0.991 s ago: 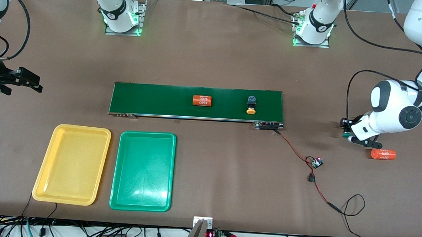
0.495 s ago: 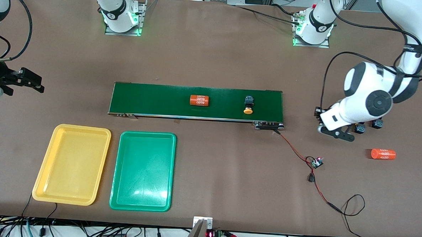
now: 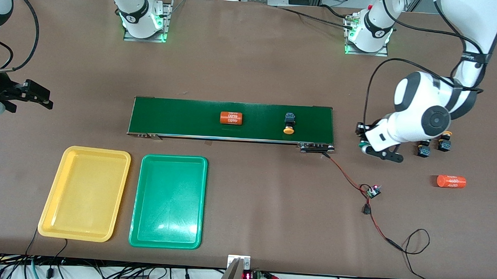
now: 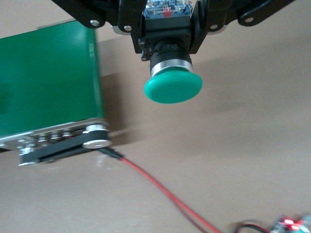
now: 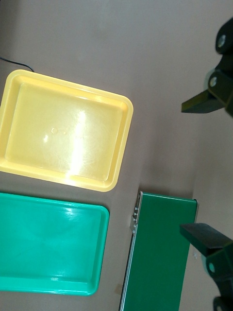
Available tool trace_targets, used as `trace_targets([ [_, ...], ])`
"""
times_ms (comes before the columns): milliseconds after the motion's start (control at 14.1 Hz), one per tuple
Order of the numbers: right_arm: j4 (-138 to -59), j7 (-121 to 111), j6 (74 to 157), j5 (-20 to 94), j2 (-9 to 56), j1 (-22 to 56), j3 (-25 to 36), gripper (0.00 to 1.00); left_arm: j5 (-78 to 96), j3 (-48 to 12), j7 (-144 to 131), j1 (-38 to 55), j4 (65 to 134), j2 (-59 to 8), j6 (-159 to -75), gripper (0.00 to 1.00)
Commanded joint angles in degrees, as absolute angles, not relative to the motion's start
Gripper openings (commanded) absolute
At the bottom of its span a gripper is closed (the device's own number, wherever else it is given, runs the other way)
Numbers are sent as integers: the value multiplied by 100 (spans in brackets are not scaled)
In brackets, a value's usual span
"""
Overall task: Sort buttons by color to trays
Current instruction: 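Carry the green button onto the conveyor belt and release it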
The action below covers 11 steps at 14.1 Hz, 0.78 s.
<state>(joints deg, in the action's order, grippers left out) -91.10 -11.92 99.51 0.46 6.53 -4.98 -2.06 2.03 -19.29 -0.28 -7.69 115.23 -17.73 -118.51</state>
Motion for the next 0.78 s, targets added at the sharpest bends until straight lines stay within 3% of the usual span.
trace_targets([
  [0, -9088, -1204, 9896, 79, 650, -492, -211, 100, 316, -1872, -342, -545, 11496, -1749, -11821, 0],
  [708, -9097, -1195, 9888, 79, 642, -483, -202, 100, 1026, -1872, -694, -176, 11496, -2074, -12094, 0],
])
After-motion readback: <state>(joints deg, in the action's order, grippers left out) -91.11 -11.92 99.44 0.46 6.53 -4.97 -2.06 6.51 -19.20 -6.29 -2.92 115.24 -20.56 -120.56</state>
